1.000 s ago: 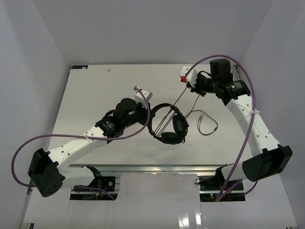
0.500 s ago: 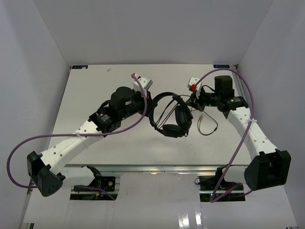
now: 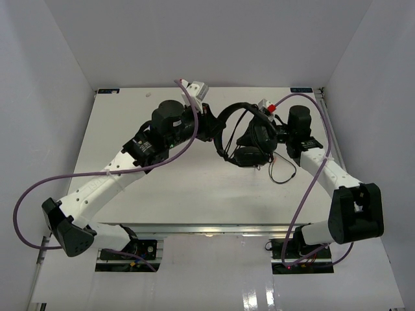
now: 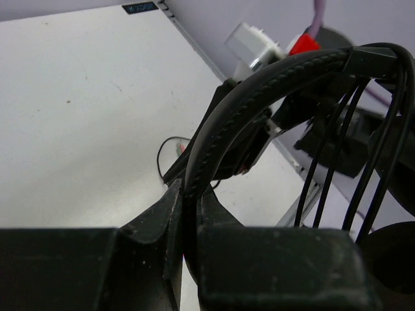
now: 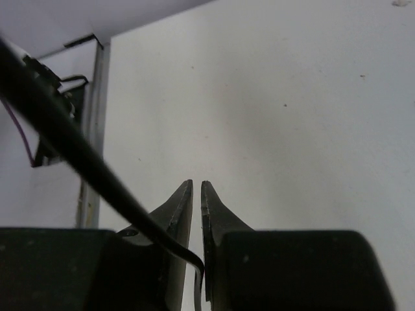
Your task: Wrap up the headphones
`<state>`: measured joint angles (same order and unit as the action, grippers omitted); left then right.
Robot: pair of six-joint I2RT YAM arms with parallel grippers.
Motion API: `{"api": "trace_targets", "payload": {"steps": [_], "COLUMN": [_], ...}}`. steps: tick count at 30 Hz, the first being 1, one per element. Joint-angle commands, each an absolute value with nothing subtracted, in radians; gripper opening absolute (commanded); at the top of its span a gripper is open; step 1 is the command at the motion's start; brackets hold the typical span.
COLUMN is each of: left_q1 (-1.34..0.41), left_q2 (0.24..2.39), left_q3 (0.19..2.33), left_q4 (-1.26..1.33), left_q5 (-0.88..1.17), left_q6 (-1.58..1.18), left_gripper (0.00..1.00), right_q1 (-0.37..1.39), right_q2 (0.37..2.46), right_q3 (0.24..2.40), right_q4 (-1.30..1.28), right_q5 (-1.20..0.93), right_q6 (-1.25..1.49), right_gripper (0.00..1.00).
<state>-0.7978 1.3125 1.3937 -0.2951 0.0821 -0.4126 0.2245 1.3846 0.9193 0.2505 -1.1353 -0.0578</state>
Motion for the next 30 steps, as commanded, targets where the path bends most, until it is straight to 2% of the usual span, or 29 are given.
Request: {"api": "trace_targets", "payload": {"steps": [1,8,14,20,23,26,30], "left_q1": [-0.804,-0.802,-0.804,-0.804,-0.804,-0.802,-0.799], "left_q2": [1.304,1.302,1.304,1.318,1.308,1.321,1.378], "left_q3": [1.513,1.583,1.582,1.585,1.564,1.559,1.602], "left_q4": [-0.245,-0.232,-0.183,-0.135,-0.089,-0.057,-0.086], "left_q5": [0.029,-0.192,-0.373,-0.505,-0.595,-0.673,-0.758], "left_q6": [-0.520,-0.593,-0.657,-0.692,-0.718,-0.719,-0.697], "left_gripper": [0.00,0.00,0.00,0.00,0.00,0.00,0.00], "right_q1": [0.225,0.233,0.257,0.282,0.307,0.331,0.372], "right_q2": [1.438,1.482,1.444,1.355,1.285,1.225,1.221], "right_q3": [0.865,0.719,0.628,0.629,0.653,0.693,0.875], "right_q4": [0.751,1.065,1.112,0.788,0.541,0.304,-0.292], "right_q5": [-1.245,-1.244,-1.240,-1.249,-1.240,-1.203,-1.074], "right_q6": [0.364,0.573,0.577,0.348,0.174,-0.086,-0.608], "right_gripper": [0.17,0.17,0.16,0.13,0.10,0.09,0.08]}}
